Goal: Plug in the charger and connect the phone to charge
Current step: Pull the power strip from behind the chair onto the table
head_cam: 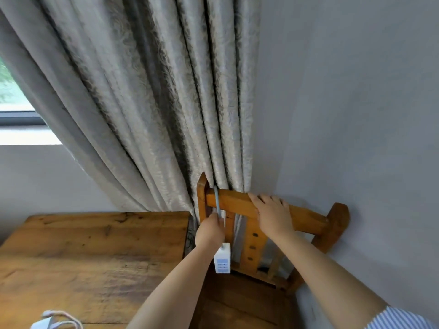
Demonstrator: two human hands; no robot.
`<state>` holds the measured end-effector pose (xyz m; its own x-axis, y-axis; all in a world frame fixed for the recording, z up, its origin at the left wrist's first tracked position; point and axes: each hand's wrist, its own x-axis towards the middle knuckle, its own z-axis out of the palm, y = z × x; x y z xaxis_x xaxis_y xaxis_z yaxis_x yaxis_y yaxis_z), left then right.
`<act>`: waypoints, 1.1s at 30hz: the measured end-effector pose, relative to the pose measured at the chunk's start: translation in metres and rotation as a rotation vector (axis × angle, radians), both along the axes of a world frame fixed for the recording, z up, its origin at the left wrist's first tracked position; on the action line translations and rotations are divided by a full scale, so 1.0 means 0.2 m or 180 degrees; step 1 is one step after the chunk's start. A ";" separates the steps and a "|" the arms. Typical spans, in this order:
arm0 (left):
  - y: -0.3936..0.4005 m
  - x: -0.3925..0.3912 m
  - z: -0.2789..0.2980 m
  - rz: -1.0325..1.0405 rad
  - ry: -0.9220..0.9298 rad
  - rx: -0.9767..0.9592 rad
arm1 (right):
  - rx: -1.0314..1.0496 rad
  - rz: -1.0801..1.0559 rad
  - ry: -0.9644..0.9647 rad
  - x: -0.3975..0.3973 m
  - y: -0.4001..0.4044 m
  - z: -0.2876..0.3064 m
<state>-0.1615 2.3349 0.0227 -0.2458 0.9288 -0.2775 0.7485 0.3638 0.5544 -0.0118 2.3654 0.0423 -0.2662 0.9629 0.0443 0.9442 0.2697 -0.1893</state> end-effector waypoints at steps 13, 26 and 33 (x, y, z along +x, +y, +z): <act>0.01 -0.17 0.12 0.0142 0.0166 0.1372 | 0.0314 0.0043 -0.0018 0.01 0.02 -0.06; 0.35 -0.32 0.29 -0.0083 0.0805 0.1053 | 0.0465 0.0124 0.0073 0.03 0.02 -0.08; 0.37 -0.30 0.27 -0.0118 0.0740 0.0569 | 0.0444 0.0214 0.0003 0.04 0.02 -0.08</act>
